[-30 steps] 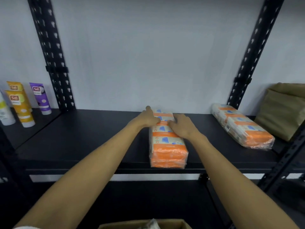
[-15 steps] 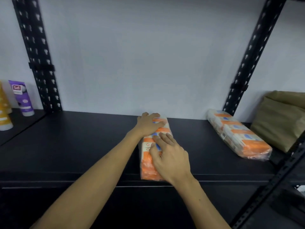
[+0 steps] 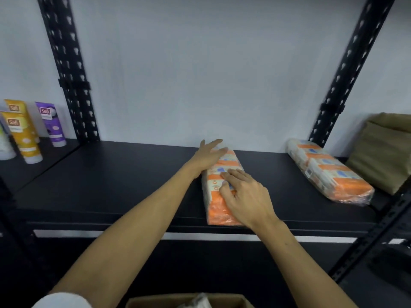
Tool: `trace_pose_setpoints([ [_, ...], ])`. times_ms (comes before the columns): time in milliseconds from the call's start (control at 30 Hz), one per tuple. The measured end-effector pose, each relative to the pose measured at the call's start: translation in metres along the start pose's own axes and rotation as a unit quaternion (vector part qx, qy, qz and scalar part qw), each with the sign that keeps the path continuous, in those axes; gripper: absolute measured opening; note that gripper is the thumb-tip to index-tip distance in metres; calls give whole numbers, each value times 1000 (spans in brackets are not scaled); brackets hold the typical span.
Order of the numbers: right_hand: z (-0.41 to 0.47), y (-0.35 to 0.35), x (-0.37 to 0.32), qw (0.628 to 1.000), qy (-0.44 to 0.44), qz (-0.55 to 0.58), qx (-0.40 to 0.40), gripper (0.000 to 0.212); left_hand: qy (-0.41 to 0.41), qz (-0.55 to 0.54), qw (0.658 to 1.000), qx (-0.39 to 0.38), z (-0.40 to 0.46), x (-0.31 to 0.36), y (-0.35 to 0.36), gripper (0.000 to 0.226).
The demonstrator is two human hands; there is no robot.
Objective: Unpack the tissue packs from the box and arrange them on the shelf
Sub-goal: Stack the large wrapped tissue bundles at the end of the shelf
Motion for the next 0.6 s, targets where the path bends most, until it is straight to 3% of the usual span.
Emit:
trace_pose_setpoints([
  [67,-6,-8,16,1000,3,17,-9,43,10,-68,997,19,-6,-3,-3,59],
  [200,-23,-17,48,998,2,51,-33,45,11,-20,999,48,-19,-22,8,82],
  [367,-32,-39,64,989,22,103,-99,39,27,-27,998,45,-30,-16,39,59],
  [467,-22,-58,70,983,111,135,-45,31,26,-38,998,39,-33,-2,60,54],
  [533,-15,-57,71,978,153,130,-62,56,9,-85,996,18,-29,3,75,46],
  [600,-16,-47,73,967,179,105,-147,87,-11,-170,985,-6,-25,9,87,30],
])
Point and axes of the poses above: each hand's wrist, its own z-axis towards the middle knuckle, its own y-axis out of the palm, x = y × z, the point moved 3 cm from there along z, towards the middle knuckle, and after that the axes turned 12 degrees about -z, right-handed, at the moved point
